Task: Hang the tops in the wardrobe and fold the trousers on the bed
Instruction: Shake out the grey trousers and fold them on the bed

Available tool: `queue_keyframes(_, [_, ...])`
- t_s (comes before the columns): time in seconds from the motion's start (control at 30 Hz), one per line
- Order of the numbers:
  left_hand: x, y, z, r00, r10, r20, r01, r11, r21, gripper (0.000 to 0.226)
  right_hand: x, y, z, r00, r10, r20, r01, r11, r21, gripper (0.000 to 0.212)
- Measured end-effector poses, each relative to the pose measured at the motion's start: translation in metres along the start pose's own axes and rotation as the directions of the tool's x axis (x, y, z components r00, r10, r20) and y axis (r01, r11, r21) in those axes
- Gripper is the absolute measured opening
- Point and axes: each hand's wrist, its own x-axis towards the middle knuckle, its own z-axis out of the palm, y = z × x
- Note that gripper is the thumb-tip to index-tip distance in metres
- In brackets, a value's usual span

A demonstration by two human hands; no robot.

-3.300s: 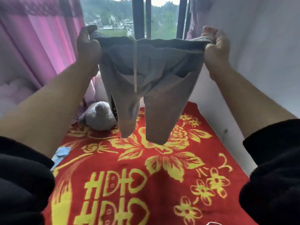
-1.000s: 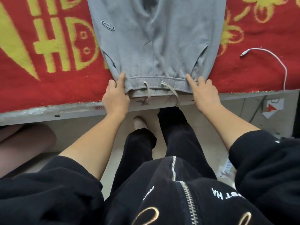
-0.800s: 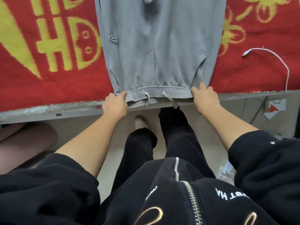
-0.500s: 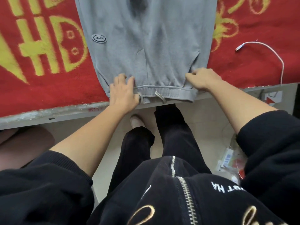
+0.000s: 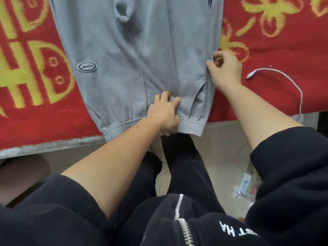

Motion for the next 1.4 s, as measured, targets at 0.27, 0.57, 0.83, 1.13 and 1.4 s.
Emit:
queue_keyframes(0.27, [0.019,-0.018,-0.055,0.944,-0.312,0.112,0.259,0.483,-0.836,0.037,-0.004,-0.043,-0.010,0.996,0.032,0.088,-0.061,0.937,0.344,0.012])
queue_keyframes(0.57, [-0.014,-0.097,-0.072,0.843,-0.438,0.312,0.340,-0.015,-0.940,0.020,-0.030,-0.185,0.030,0.922,-0.157,0.354,-0.084,0.811,0.578,0.016])
queue_keyframes(0.83, [-0.043,-0.193,-0.054,0.823,-0.477,0.307,0.232,-0.212,-0.949,0.026,-0.072,-0.284,0.129,0.739,-0.236,0.631,-0.113,0.880,0.461,0.024])
queue_keyframes(1.13, [-0.058,-0.240,-0.044,0.892,-0.382,0.243,0.286,0.058,-0.957,0.063,-0.067,-0.210,0.145,0.944,0.041,0.327,0.006,0.990,-0.141,0.033])
queue_keyframes(1.4, [-0.073,-0.244,-0.020,0.894,-0.373,0.249,0.391,0.378,-0.839,0.050,-0.100,-0.191,0.140,0.906,0.097,0.412,0.000,0.974,-0.228,0.037])
